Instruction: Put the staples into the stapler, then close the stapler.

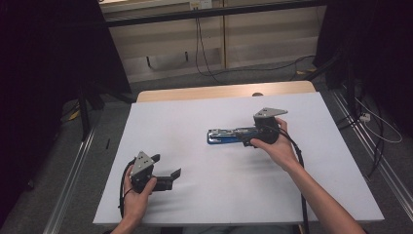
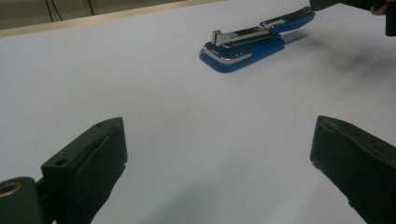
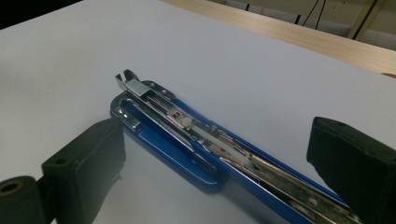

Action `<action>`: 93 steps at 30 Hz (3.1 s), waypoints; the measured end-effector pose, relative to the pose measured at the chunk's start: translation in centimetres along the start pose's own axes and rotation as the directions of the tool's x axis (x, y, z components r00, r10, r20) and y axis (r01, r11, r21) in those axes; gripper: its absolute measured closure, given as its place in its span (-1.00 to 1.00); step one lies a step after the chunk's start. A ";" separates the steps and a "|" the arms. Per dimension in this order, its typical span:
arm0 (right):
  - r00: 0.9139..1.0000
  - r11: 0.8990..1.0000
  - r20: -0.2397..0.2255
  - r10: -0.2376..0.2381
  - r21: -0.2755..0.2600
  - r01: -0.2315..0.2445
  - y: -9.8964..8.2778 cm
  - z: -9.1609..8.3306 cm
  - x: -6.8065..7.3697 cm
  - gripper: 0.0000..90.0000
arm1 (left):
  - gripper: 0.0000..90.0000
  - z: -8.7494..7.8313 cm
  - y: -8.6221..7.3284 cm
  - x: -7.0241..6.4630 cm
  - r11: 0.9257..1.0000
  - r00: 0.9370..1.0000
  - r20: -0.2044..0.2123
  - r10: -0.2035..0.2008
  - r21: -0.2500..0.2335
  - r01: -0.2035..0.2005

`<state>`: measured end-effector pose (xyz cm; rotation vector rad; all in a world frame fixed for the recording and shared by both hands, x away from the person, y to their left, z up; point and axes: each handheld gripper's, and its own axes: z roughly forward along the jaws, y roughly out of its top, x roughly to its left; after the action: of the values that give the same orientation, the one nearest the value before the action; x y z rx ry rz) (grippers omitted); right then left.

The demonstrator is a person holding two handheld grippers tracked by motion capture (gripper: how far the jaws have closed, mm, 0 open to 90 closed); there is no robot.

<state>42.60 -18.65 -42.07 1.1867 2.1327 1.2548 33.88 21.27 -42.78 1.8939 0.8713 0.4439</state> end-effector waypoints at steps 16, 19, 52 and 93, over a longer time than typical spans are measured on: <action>0.991 0.996 0.132 0.033 -0.085 -0.022 -3.2 -3.5 -0.1 -0.93 | -0.91 -0.1 0.4 -0.5 1.000 1.000 0.016 0.023 -0.007 -0.023; 0.991 0.995 0.126 0.046 -0.099 -0.034 -3.6 -4.0 -0.2 -0.93 | -0.91 0.1 0.4 -0.4 1.000 1.000 0.015 0.018 -0.007 -0.018; 0.987 0.989 0.138 0.083 -0.134 -0.064 -5.4 -5.9 -0.7 -0.78 | -0.85 1.4 1.5 1.1 0.999 1.000 0.014 -0.018 -0.051 0.019; 0.995 0.998 0.104 0.000 -0.058 0.006 -5.8 -4.4 -1.2 0.04 | -0.87 10.4 4.9 1.2 0.998 0.999 0.018 0.026 -0.055 -0.025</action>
<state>37.61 -23.30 -44.85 1.1976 2.0092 1.2178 43.09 14.28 -43.35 1.8585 0.8154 0.4606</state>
